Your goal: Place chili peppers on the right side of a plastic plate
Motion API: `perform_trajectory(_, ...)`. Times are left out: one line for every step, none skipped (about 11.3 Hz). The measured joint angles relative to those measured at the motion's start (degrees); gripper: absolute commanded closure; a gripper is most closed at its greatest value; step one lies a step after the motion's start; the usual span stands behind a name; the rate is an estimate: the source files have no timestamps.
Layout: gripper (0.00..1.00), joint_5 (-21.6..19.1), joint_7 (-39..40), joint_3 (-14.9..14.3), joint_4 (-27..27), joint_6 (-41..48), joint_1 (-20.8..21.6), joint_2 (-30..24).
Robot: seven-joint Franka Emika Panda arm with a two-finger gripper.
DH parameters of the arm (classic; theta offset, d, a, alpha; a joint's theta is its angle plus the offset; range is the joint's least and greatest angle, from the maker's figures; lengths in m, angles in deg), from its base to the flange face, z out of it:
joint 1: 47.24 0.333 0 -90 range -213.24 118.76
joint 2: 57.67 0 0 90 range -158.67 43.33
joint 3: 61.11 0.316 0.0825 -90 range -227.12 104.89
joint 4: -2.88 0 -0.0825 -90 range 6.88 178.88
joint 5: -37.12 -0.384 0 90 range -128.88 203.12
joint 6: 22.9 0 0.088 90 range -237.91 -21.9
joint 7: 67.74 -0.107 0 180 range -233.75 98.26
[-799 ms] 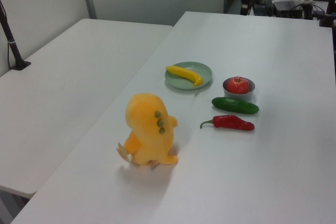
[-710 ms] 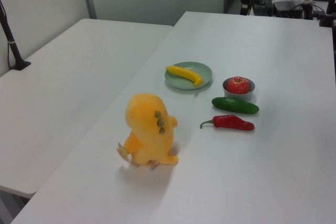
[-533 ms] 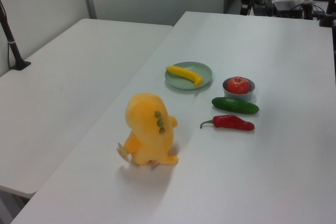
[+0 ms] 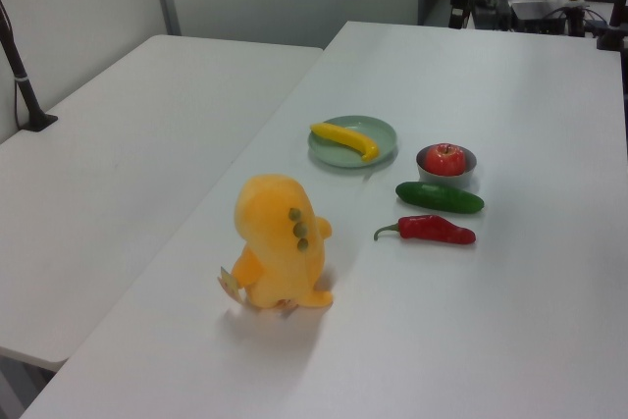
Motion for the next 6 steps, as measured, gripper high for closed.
perform_trajectory(0.0,0.0,0.0,0.0,0.1,0.0,0.1,0.1)
perform_trajectory(0.0,0.0,0.0,0.0,0.2,0.0,0.2,0.2)
perform_trajectory(0.0,0.0,0.0,0.0,0.4,0.0,0.2,0.2)
perform_trajectory(0.0,0.0,0.0,0.0,0.7,0.0,0.2,0.3)
perform_trajectory(0.0,0.0,0.0,0.0,0.9,0.0,0.2,0.3)
perform_trajectory(0.0,0.0,0.1,0.1,1.1,0.0,0.2,0.3)
